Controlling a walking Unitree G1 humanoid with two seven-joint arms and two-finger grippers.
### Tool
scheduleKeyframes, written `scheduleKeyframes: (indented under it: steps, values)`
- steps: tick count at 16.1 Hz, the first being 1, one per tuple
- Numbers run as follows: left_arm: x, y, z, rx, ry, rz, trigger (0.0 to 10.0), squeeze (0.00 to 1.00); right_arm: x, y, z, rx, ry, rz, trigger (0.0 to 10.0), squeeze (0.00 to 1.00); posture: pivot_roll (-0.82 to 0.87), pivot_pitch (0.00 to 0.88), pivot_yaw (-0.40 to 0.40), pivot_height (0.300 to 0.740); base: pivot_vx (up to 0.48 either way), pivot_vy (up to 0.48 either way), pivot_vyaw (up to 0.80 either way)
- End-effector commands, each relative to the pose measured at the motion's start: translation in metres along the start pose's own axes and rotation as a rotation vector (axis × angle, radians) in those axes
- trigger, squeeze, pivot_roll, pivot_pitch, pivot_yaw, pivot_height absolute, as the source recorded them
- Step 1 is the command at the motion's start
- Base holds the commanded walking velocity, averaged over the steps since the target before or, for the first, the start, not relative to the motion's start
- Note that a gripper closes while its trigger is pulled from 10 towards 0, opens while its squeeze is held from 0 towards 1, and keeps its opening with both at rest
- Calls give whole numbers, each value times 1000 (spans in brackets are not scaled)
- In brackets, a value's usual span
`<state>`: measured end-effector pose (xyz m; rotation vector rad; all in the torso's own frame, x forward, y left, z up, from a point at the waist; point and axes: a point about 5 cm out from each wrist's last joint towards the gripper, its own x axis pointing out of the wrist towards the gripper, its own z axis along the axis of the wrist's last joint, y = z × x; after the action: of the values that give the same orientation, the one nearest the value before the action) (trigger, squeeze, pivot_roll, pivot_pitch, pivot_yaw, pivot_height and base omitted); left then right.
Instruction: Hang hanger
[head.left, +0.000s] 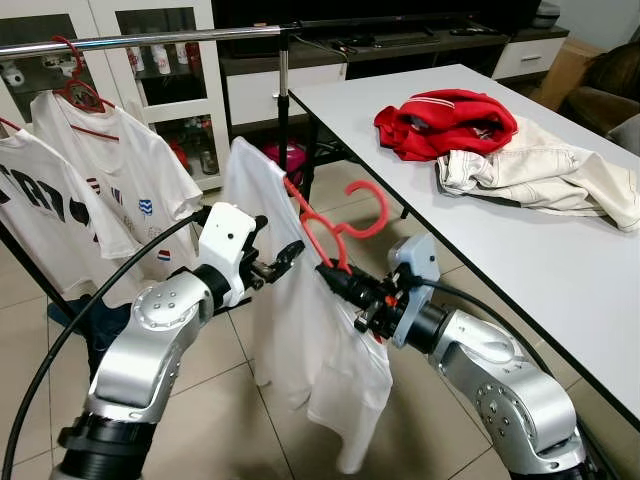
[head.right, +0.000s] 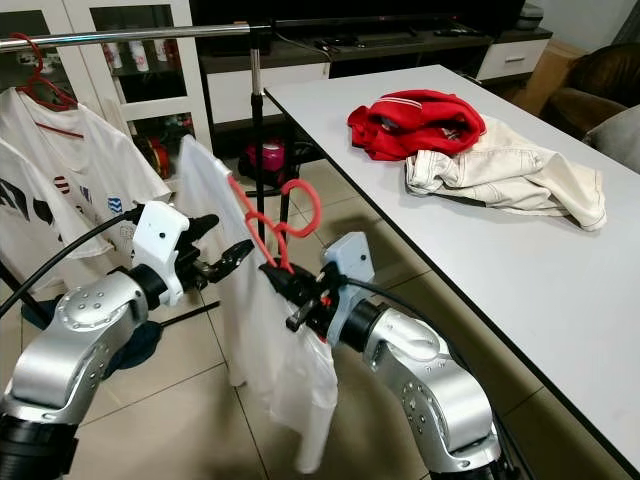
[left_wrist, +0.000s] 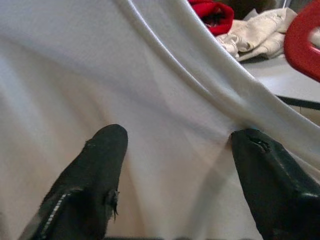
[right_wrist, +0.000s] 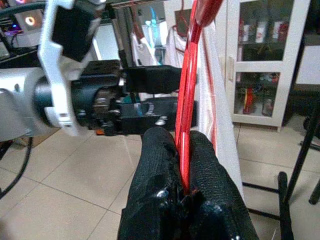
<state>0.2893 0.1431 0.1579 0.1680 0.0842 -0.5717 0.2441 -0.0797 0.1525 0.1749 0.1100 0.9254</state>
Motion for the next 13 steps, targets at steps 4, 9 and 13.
scheduleKeyframes:
  steps: [4, 9, 13]
  values:
    - [6, -2, 18, -103, -110, -17, 10000, 0, 1, 5, 8, -94, -21, 27, 0, 0, -137, 0, -35, 740, 0, 0, 0]
    - [-9, 6, 8, -164, -80, 30, 10000, 0, 2, -19, 6, -221, 18, -142, 0, 0, -130, 0, -41, 740, 0, 0, 0]
    - [-15, 7, 10, -197, -95, 2, 10000, 0, 4, -22, 10, -339, 26, -152, 0, 0, -126, 0, -50, 740, 0, 0, 0]
